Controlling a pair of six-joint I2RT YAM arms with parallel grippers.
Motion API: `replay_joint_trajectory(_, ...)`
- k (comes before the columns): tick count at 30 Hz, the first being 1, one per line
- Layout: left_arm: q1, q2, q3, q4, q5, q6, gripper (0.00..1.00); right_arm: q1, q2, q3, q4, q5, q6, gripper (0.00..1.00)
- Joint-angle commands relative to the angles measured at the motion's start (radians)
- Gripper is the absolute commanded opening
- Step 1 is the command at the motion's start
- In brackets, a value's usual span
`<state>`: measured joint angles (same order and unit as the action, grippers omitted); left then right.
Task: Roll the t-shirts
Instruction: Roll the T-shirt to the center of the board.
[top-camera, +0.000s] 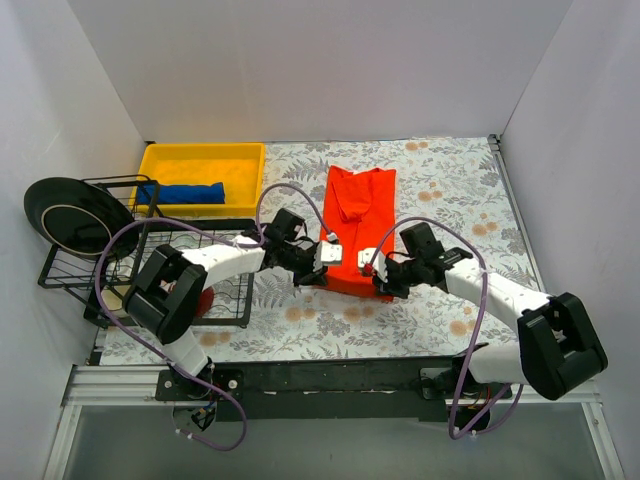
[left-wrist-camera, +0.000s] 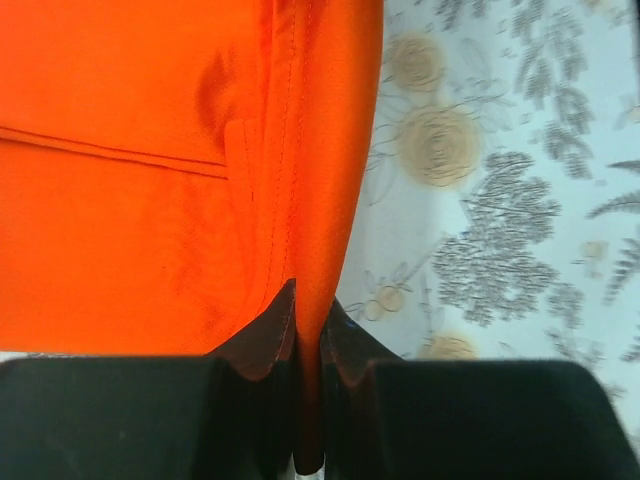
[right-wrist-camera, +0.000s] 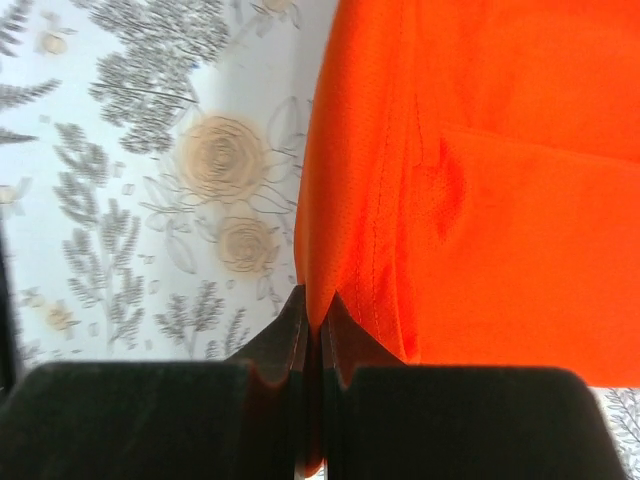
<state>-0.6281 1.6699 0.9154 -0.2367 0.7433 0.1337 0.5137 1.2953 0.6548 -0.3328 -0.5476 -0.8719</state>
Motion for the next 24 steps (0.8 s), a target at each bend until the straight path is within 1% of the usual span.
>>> replay_joint_trajectory(1, 0.042, 0.002, 0.131, -0.378, 0.140, 0.006, 0.03, -0.026, -0.015, 0.084, -0.313, -0.124, -0.050, 0.04)
replay_joint_trajectory(3, 0.056, 0.033, 0.184, -0.432, 0.172, 0.004, 0.02, -0.032, 0.027, 0.130, -0.382, -0.172, -0.078, 0.04)
replay_joint_trajectory(4, 0.068, 0.068, 0.206, -0.481, 0.183, 0.006, 0.02, -0.038, 0.047, 0.143, -0.447, -0.189, -0.091, 0.03)
replay_joint_trajectory(6, 0.079, 0.108, 0.276, -0.542, 0.206, 0.039, 0.01, -0.058, 0.111, 0.180, -0.477, -0.222, -0.088, 0.03)
replay_joint_trajectory(7, 0.091, 0.154, 0.301, -0.602, 0.214, 0.052, 0.01, -0.096, 0.133, 0.193, -0.503, -0.238, -0.101, 0.03)
replay_joint_trajectory(9, 0.102, 0.203, 0.373, -0.665, 0.232, 0.099, 0.00, -0.132, 0.204, 0.235, -0.531, -0.282, -0.143, 0.02)
replay_joint_trajectory(10, 0.113, 0.243, 0.391, -0.720, 0.234, 0.118, 0.00, -0.156, 0.229, 0.255, -0.563, -0.290, -0.163, 0.02)
replay_joint_trajectory(11, 0.116, 0.261, 0.410, -0.742, 0.234, 0.142, 0.00, -0.164, 0.277, 0.272, -0.613, -0.298, -0.180, 0.02)
replay_joint_trajectory(13, 0.129, 0.284, 0.438, -0.763, 0.225, 0.165, 0.00, -0.178, 0.324, 0.334, -0.685, -0.296, -0.255, 0.02)
replay_joint_trajectory(14, 0.134, 0.307, 0.445, -0.770, 0.220, 0.178, 0.00, -0.182, 0.349, 0.354, -0.743, -0.299, -0.277, 0.02)
replay_joint_trajectory(18, 0.162, 0.370, 0.499, -0.800, 0.215, 0.208, 0.00, -0.207, 0.484, 0.443, -0.862, -0.327, -0.352, 0.02)
replay_joint_trajectory(21, 0.182, 0.428, 0.549, -0.842, 0.232, 0.221, 0.00, -0.216, 0.559, 0.512, -0.922, -0.341, -0.383, 0.02)
replay_joint_trajectory(24, 0.194, 0.471, 0.585, -0.857, 0.229, 0.228, 0.00, -0.222, 0.622, 0.571, -0.946, -0.350, -0.395, 0.02)
